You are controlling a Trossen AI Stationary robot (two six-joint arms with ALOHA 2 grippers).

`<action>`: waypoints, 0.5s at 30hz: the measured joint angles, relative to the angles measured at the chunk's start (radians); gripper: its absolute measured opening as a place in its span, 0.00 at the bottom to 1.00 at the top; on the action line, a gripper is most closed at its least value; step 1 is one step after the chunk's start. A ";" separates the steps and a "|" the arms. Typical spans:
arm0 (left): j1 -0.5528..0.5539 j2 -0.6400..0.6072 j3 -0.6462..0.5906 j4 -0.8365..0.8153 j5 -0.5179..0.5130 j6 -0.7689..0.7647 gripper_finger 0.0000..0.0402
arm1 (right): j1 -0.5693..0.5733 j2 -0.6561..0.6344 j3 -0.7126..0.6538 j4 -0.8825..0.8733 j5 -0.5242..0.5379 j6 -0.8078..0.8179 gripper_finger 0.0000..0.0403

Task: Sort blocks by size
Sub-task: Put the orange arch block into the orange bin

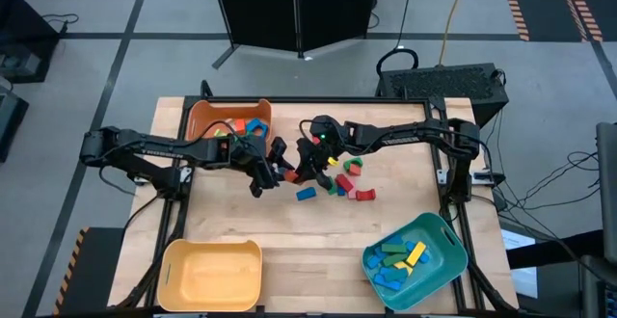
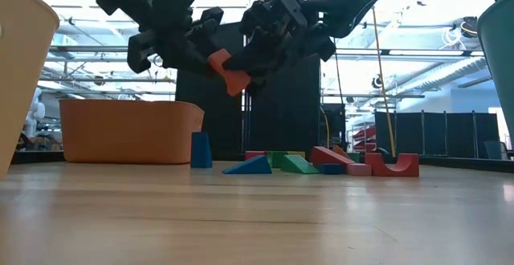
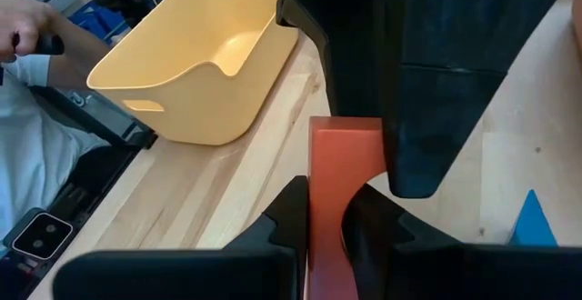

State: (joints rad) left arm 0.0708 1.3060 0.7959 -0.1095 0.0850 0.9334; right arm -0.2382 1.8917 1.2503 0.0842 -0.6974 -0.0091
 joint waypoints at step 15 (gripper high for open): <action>-0.003 -0.001 0.002 0.053 0.054 -0.009 0.56 | -0.002 0.000 0.000 0.009 0.029 0.000 0.11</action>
State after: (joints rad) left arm 0.0675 1.3052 0.7982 -0.0570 0.1389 0.9247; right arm -0.2405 1.8919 1.2507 0.0934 -0.6681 -0.0090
